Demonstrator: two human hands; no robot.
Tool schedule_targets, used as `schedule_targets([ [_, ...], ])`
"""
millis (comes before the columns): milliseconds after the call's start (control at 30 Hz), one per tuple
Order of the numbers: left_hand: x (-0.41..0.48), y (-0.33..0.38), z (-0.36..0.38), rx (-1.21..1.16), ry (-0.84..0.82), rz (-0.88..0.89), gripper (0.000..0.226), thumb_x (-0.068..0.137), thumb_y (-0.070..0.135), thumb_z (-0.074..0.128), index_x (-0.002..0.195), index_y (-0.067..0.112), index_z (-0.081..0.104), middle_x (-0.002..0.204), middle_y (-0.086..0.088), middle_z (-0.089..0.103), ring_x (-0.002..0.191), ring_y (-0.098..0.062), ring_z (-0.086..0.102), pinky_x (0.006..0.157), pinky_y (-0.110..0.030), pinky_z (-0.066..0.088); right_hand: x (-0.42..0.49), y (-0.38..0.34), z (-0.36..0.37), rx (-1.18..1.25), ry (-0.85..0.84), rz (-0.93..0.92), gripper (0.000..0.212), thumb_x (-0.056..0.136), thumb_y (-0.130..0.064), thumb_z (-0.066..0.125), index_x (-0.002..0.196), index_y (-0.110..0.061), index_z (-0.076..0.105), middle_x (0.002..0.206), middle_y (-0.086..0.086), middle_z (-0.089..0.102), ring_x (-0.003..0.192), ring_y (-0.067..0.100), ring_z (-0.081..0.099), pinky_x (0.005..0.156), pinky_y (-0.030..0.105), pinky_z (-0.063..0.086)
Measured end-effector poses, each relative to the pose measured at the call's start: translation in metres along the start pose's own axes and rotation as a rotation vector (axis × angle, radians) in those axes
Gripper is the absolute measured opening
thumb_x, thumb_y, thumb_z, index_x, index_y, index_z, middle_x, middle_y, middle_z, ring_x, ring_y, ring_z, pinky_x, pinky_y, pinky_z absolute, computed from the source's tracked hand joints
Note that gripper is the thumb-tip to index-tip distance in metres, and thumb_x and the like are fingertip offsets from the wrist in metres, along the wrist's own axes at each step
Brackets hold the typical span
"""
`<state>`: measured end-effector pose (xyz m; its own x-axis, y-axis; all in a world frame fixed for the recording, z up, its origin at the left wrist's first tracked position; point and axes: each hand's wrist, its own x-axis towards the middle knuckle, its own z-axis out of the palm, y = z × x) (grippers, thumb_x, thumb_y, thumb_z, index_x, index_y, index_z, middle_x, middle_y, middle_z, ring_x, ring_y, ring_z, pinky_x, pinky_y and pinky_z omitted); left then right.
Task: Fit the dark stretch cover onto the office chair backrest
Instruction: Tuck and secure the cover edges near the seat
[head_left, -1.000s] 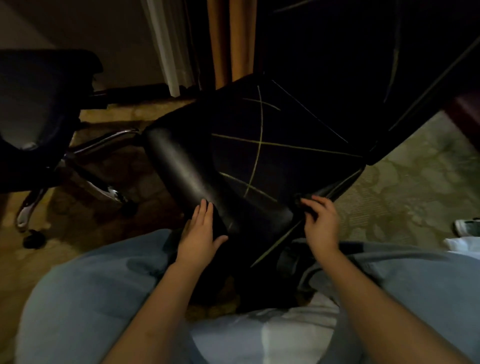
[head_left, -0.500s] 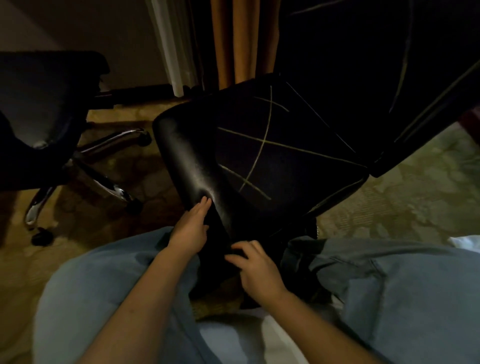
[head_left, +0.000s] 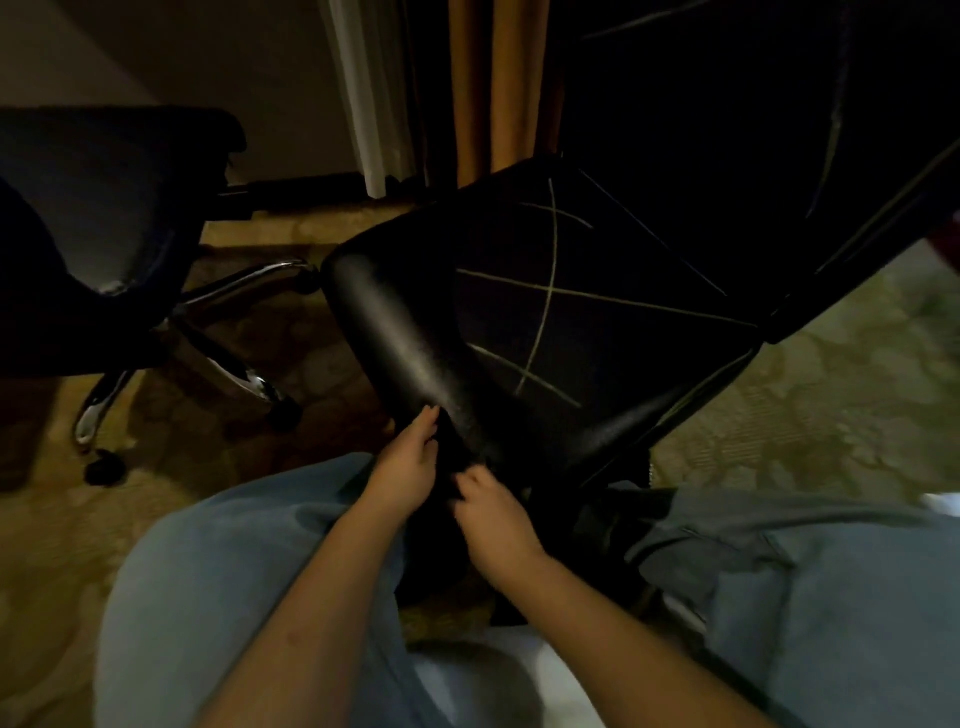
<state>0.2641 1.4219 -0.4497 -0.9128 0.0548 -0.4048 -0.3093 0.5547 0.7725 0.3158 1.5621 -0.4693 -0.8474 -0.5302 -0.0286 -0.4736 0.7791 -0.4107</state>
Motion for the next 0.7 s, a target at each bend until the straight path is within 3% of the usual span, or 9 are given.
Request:
schedule_targets([
  [67, 0.002, 0.001, 0.006, 0.088, -0.015, 0.004, 0.051, 0.102, 0.016, 0.040, 0.150, 0.017, 0.025, 0.151, -0.006, 0.036, 0.139, -0.020, 0.034, 0.117, -0.037, 0.022, -0.037, 0.010, 0.004, 0.005, 0.086, -0.019, 0.033, 0.055, 0.000, 0.079, 0.087, -0.009, 0.073, 0.112, 0.011, 0.064, 0.105, 0.029, 0.056, 0.077, 0.033, 0.057],
  [133, 0.003, 0.004, 0.011, 0.255, -0.042, 0.011, 0.055, 0.102, 0.025, 0.039, 0.152, 0.018, 0.017, 0.158, 0.000, 0.019, 0.144, -0.020, 0.024, 0.119, -0.041, 0.012, -0.064, 0.019, -0.001, 0.059, 0.211, 0.003, 0.040, 0.060, 0.005, 0.070, 0.094, -0.014, 0.071, 0.116, 0.008, 0.063, 0.106, 0.025, 0.053, 0.081, 0.030, 0.054],
  [200, 0.002, 0.007, 0.017, 0.356, -0.069, -0.009, 0.059, 0.103, 0.031, 0.036, 0.153, 0.018, 0.008, 0.161, 0.003, 0.004, 0.146, -0.019, 0.016, 0.118, -0.041, 0.005, -0.074, 0.029, -0.011, 0.086, 0.373, 0.171, 0.031, 0.073, 0.003, 0.057, 0.098, -0.011, 0.070, 0.116, 0.008, 0.062, 0.106, 0.025, 0.053, 0.088, 0.030, 0.049],
  [267, 0.000, 0.009, 0.021, 0.408, -0.085, -0.029, 0.063, 0.103, 0.036, 0.034, 0.153, 0.018, 0.002, 0.161, 0.004, -0.005, 0.146, -0.018, 0.015, 0.118, -0.044, 0.003, -0.072, 0.051, -0.024, 0.158, 0.575, 0.452, 0.030, 0.079, -0.002, 0.044, 0.098, -0.007, 0.068, 0.115, 0.011, 0.060, 0.106, 0.027, 0.054, 0.097, 0.026, 0.040],
  [333, -0.001, 0.010, 0.022, 0.428, -0.093, -0.036, 0.065, 0.102, 0.038, 0.034, 0.153, 0.018, -0.001, 0.161, 0.003, -0.009, 0.146, -0.018, 0.016, 0.117, -0.045, 0.002, -0.067, 0.079, -0.037, 0.241, 0.676, 0.672, 0.031, 0.078, 0.008, 0.049, 0.099, -0.006, 0.068, 0.116, 0.011, 0.059, 0.106, 0.029, 0.056, 0.098, 0.019, 0.035],
  [467, 0.000, 0.009, 0.020, 0.403, -0.086, -0.027, 0.065, 0.102, 0.036, 0.034, 0.154, 0.018, 0.000, 0.161, 0.004, -0.008, 0.147, -0.017, 0.012, 0.118, -0.044, 0.002, -0.061, 0.092, -0.046, 0.329, 0.741, 0.824, 0.030, 0.079, 0.013, 0.059, 0.101, -0.006, 0.070, 0.116, 0.010, 0.059, 0.106, 0.026, 0.058, 0.095, 0.013, 0.034],
  [567, -0.001, 0.010, 0.016, 0.389, -0.046, -0.009, 0.065, 0.102, 0.033, 0.037, 0.154, 0.016, 0.002, 0.161, 0.003, -0.006, 0.147, -0.019, 0.012, 0.120, -0.041, 0.005, -0.059, 0.051, -0.027, 0.314, 0.737, 0.787, 0.033, 0.074, 0.013, 0.063, 0.099, -0.008, 0.070, 0.112, 0.008, 0.059, 0.106, 0.026, 0.057, 0.096, 0.020, 0.038],
  [700, 0.000, 0.009, 0.013, 0.381, 0.013, 0.002, 0.066, 0.101, 0.031, 0.042, 0.153, 0.013, 0.006, 0.161, 0.001, -0.003, 0.145, -0.026, 0.015, 0.119, -0.040, 0.014, -0.065, 0.014, -0.003, 0.260, 0.573, 0.546, 0.043, 0.065, 0.011, 0.068, 0.099, -0.014, 0.070, 0.111, 0.002, 0.059, 0.104, 0.021, 0.049, 0.094, 0.026, 0.042],
])
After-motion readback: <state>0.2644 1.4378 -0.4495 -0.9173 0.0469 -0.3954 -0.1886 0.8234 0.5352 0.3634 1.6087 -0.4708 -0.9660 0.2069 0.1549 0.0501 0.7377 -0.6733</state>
